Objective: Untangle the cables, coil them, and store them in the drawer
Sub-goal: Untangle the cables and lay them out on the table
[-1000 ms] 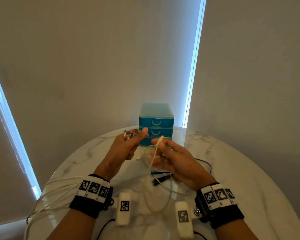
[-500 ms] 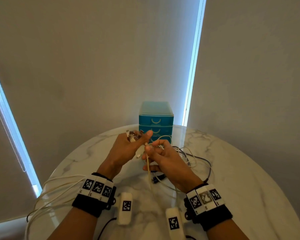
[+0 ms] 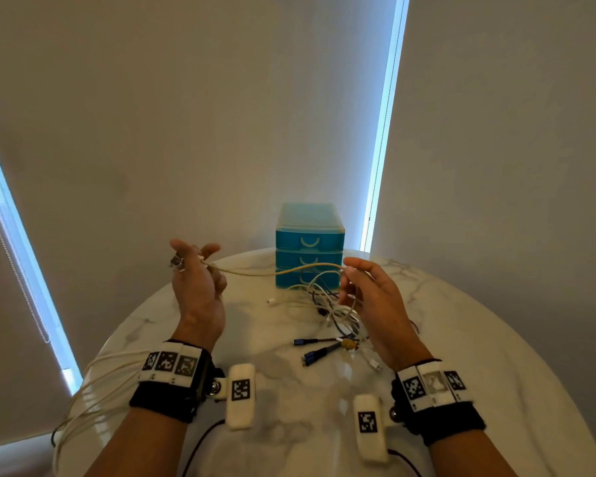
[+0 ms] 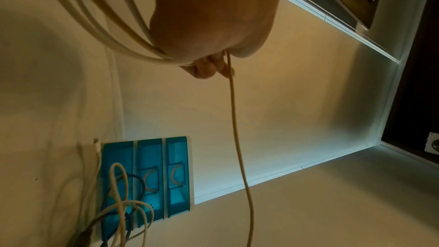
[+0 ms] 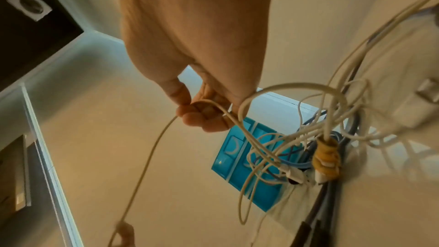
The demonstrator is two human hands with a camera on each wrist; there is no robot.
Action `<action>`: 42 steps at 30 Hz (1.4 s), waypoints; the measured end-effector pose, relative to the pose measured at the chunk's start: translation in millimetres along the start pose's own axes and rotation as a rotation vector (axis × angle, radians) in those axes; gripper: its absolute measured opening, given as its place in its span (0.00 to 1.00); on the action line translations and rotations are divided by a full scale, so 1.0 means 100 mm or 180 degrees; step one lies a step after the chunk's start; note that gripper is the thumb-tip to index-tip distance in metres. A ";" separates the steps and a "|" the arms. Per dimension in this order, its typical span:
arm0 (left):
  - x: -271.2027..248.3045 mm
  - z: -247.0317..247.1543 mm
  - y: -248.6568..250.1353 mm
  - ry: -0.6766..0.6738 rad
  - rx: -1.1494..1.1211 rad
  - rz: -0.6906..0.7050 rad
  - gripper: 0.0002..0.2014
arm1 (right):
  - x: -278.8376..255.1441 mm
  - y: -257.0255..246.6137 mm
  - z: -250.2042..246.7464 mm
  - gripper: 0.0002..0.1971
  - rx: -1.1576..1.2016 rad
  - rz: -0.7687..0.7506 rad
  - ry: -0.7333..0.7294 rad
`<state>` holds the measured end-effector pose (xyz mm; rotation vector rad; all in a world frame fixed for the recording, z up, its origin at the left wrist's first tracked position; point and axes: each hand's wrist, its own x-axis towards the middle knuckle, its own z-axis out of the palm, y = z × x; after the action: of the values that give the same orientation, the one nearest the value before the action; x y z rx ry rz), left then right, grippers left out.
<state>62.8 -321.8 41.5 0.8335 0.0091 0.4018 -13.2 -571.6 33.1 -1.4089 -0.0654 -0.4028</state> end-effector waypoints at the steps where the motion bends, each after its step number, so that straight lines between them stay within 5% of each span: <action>1: -0.01 0.01 0.00 -0.0277 -0.0033 -0.0177 0.22 | -0.01 0.01 0.02 0.10 -0.0056 -0.0008 0.0047; 4: -0.09 0.06 0.01 -0.1189 0.0237 -0.0613 0.20 | -0.05 0.00 0.03 0.09 -0.0189 -0.0039 -0.0044; 8: -0.35 0.17 0.02 -0.2111 0.2017 -0.0612 0.31 | -0.07 0.02 0.10 0.08 -0.0585 -0.0117 -0.0279; 11: -0.53 0.26 -0.01 -0.2625 0.3179 -0.0567 0.21 | -0.07 0.02 0.15 0.07 -0.0758 -0.0221 -0.0237; 14: -0.55 0.27 -0.01 -0.2496 0.3285 -0.0241 0.18 | -0.05 0.01 0.12 0.11 -0.0885 -0.0171 -0.0311; 17: -0.38 0.18 0.00 -0.1903 0.2467 0.0147 0.24 | -0.01 0.03 -0.04 0.19 -0.1409 0.0005 -0.0761; 20: -0.25 0.10 -0.02 -0.1266 0.1481 0.0096 0.18 | 0.01 0.07 -0.24 0.11 -0.1985 0.0078 -0.0626; 24: -0.15 0.07 -0.02 -0.0847 0.0846 0.0099 0.16 | 0.02 0.01 -0.37 0.13 -0.1703 -0.0030 0.0145; 28: -0.09 0.02 0.06 -0.0594 0.0088 0.0032 0.15 | 0.11 0.04 -0.60 0.18 -0.1605 -0.0628 0.2067; 30: -0.07 0.00 0.10 -0.0556 -0.0164 -0.0004 0.14 | 0.11 0.04 -0.67 0.20 -0.1600 -0.0544 0.2199; 35: -0.11 0.05 0.08 -0.0816 -0.0031 -0.0139 0.15 | 0.01 0.04 -0.35 0.14 -0.2011 -0.0581 0.1336; 38: -0.16 0.09 0.07 -0.0973 0.0187 -0.0152 0.15 | 0.00 0.02 -0.09 0.08 -0.2024 -0.0837 0.0305; 42: -0.18 0.09 0.08 -0.1002 0.0109 -0.0177 0.15 | -0.05 0.18 0.09 0.22 -0.2307 -0.0149 -0.1084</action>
<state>45.2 -329.8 50.3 0.9211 -0.2528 0.2156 -10.6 -559.6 16.3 -2.1871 -0.2484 -0.2229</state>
